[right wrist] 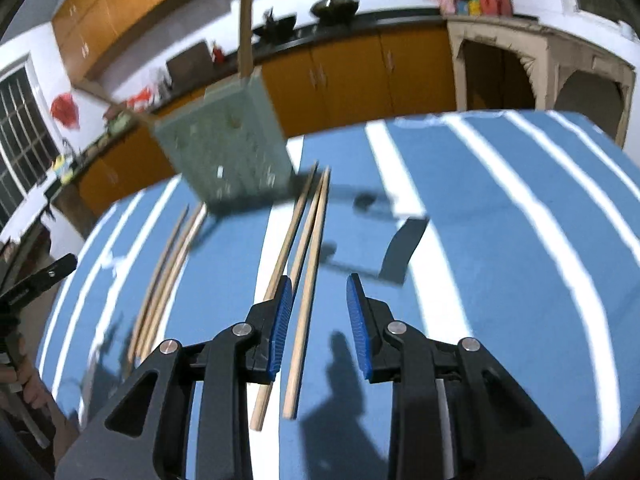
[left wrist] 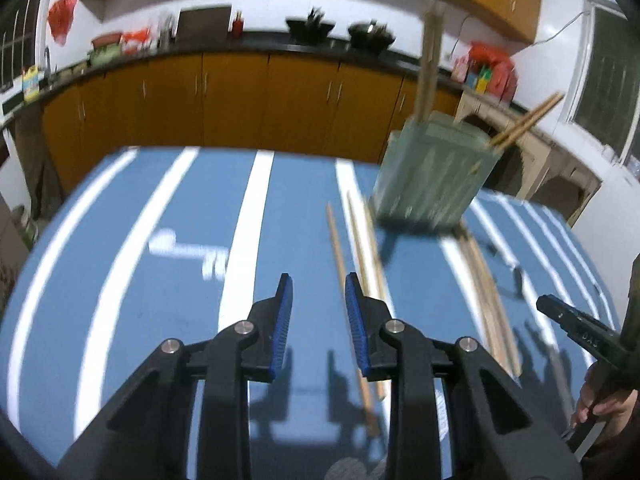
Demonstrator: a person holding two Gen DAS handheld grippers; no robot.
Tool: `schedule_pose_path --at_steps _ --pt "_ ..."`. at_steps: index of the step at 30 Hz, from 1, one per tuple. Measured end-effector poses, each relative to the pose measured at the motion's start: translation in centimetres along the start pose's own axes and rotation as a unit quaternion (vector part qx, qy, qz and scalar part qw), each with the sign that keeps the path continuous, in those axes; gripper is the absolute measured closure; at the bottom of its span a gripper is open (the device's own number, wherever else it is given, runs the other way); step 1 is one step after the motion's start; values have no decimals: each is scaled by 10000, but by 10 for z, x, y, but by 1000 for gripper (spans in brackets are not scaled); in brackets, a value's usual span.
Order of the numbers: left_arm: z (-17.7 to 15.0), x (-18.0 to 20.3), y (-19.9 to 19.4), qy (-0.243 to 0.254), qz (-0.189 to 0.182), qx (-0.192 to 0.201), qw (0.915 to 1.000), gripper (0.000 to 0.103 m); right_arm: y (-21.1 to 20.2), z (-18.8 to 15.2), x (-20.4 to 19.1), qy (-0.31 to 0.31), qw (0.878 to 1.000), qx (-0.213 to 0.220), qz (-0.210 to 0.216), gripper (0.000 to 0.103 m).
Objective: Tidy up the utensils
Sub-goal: 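Close the right tool on a third chopstick while the left tool grasps another chopstick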
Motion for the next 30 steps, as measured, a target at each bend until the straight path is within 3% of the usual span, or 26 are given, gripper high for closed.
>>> schedule_pose_path --at_steps 10,14,22,30 --pt "-34 3 24 -88 -141 -395 9991 75 31 -20 -12 -448 9975 -460 -290 81" --pt "-35 9 30 -42 -229 -480 9986 75 32 -22 -7 -658 9954 -392 -568 94" --pt "-45 27 49 179 -298 -718 9968 79 23 -15 40 31 9950 -256 -961 95" --pt "-52 35 65 450 -125 -882 9950 89 24 -13 39 -49 9951 -265 -950 95"
Point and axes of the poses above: each gripper's, at about its wrist camera, not at the fingertips, and y roughly the way its jaws point, x to its right, z to its top, the point moved 9 cm from there along y, roughly the way its jaws point, and after that the axes turned 2 degrees about -y, right-handed, at the moved point
